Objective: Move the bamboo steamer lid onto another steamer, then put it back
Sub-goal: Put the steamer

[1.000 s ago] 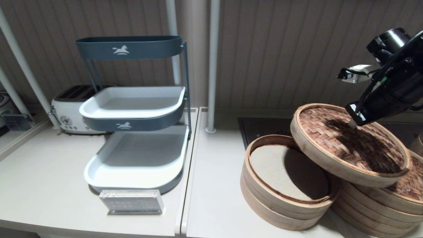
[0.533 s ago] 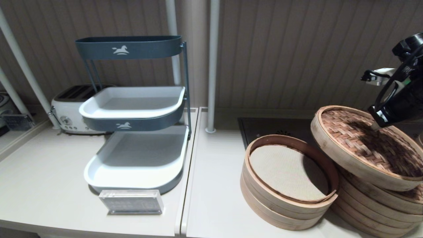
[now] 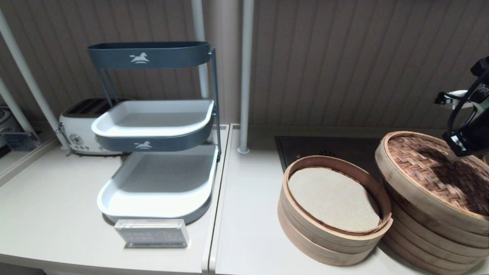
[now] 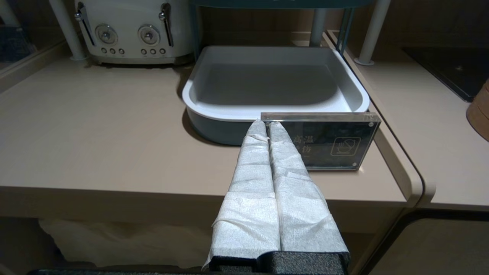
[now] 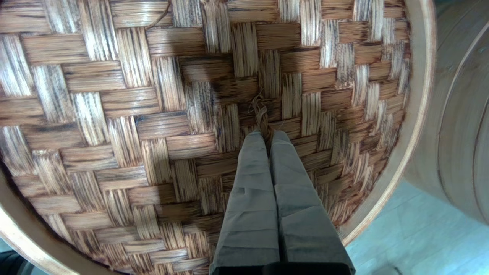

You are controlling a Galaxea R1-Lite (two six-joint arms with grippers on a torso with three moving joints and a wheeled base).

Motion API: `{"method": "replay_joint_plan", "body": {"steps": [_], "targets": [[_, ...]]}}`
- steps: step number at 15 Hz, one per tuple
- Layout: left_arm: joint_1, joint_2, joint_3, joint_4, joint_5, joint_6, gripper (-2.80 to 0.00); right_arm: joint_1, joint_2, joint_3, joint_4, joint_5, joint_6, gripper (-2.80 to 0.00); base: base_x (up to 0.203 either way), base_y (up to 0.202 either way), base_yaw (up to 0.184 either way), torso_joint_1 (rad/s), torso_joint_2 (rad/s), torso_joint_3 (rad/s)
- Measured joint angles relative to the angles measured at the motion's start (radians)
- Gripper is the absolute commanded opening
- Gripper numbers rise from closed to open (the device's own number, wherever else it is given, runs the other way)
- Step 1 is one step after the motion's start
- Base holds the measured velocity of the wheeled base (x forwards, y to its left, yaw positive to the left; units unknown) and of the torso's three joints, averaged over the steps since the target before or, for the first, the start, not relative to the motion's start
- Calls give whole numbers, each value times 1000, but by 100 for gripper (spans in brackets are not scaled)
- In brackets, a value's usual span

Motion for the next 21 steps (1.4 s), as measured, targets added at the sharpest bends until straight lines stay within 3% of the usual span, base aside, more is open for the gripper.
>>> {"method": "replay_joint_plan", "body": {"steps": [7, 21], "targets": [[0, 0, 0, 1, 0, 0, -280, -75, 5, 17, -5, 12, -12, -280, 0, 0, 0, 0, 0, 0], [0, 0, 0, 0, 0, 0, -280, -136, 15, 18, -5, 13, -29, -280, 0, 0, 0, 0, 0, 0]]}}
